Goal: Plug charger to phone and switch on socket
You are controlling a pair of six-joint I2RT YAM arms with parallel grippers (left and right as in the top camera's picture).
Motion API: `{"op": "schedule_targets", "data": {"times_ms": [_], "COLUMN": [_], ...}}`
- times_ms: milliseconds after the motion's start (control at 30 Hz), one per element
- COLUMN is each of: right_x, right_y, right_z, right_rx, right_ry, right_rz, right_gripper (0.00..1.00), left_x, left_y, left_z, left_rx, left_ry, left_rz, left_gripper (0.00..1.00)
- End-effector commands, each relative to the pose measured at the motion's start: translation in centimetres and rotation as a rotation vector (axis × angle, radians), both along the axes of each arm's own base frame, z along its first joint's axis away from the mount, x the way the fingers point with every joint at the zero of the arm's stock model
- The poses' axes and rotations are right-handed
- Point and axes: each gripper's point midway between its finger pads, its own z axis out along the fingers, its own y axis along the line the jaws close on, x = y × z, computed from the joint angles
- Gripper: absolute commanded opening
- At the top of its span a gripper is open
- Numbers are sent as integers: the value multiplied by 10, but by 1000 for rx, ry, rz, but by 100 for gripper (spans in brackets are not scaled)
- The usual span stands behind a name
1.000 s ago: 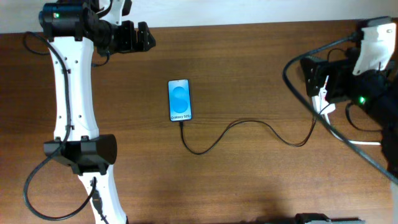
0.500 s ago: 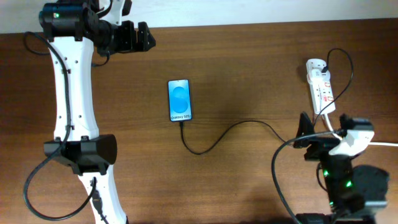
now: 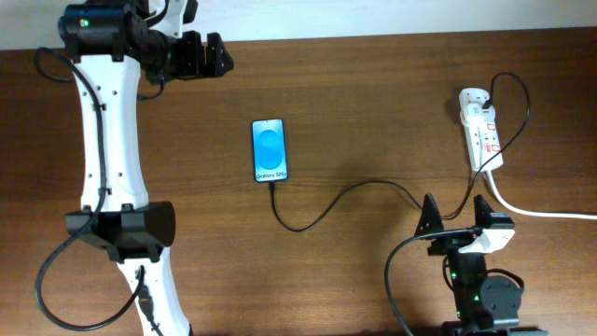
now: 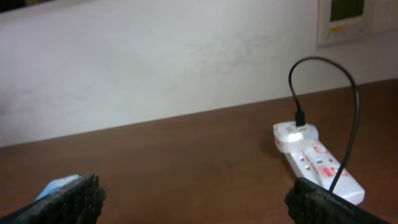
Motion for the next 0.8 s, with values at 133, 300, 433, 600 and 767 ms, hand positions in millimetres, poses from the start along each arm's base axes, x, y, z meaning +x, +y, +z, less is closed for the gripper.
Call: {"op": "schedule_targets", "data": {"times_ms": [133, 300, 433, 600, 767], "right_x": [-1, -1, -1, -1, -1], "right_y": [5, 5, 5, 5, 5], "right_z": [-24, -24, -24, -24, -24], "right_rx": [-3, -2, -2, -2, -2], "right_ry": [82, 81, 81, 81, 81], "right_rz": [27, 28, 28, 28, 28], "right_gripper": [98, 98, 98, 98, 98], "left_x": [-1, -1, -1, -1, -4], "left_y": [1, 1, 1, 1, 6], "left_z": [8, 8, 8, 8, 2], "left_rx": [8, 8, 8, 8, 35], "left_ry": [-29, -29, -29, -29, -6], "left_rz": [-7, -8, -7, -7, 6], "left_gripper": [99, 99, 99, 99, 99]}}
